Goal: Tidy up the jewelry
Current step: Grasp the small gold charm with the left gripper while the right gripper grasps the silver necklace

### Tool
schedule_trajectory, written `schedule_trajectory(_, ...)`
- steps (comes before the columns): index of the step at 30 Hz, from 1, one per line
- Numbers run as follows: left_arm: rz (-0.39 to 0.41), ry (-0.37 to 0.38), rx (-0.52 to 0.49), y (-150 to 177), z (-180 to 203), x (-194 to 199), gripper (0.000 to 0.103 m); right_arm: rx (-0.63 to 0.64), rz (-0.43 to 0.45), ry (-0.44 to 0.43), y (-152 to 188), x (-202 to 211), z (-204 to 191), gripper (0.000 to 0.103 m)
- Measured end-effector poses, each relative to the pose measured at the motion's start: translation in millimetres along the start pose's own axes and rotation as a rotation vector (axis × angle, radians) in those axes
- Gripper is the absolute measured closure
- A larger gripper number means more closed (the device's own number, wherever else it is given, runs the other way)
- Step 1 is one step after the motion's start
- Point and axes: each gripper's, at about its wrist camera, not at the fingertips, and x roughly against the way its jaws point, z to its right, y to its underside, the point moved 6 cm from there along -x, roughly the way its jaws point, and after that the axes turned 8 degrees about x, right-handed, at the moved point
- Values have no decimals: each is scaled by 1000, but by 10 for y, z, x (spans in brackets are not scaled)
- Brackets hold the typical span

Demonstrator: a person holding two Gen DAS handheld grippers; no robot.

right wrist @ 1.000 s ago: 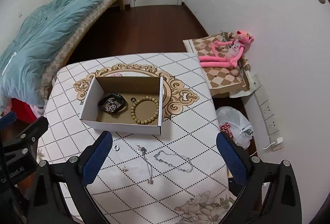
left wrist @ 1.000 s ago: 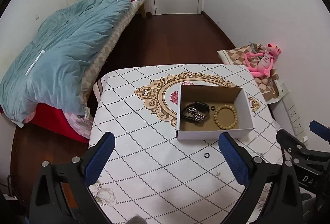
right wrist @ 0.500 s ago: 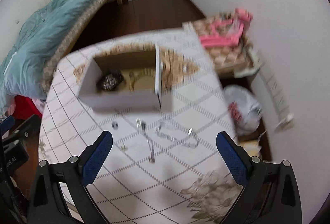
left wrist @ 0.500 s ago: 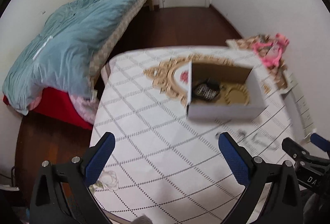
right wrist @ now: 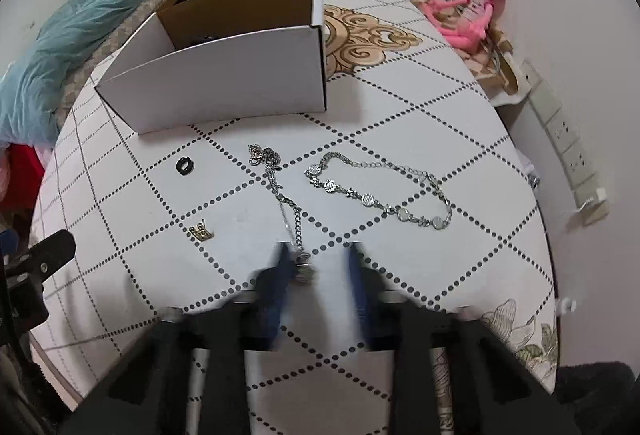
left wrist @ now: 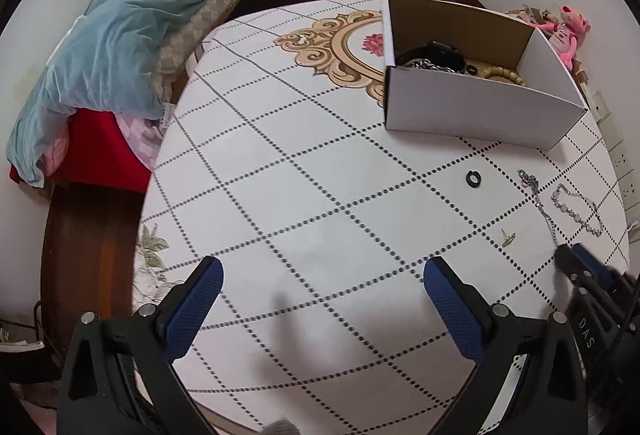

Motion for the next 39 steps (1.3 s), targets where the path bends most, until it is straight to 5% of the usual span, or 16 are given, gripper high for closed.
schedule_trajectory(13, -11, 198, -95, 137, 886, -145, 4, -154, -18, 6, 183, 98, 607, 93)
schedule_trajectory(20, 15, 212, -164, 157, 1108, -231, 51, -178, -20, 10, 184, 80, 737, 93)
schedule_trajectory(23, 32, 233, -186, 149, 1190, -183, 84, -183, -19, 7, 180, 79, 750, 93)
schedule_trajectory(26, 30, 252, -197, 168, 1205, -160, 96, -191, -19, 6, 174, 80, 768, 93)
schedule_trajectory(39, 14, 362, -120, 130, 901, 213, 97, -173, 71, -106, -85, 585, 595, 93)
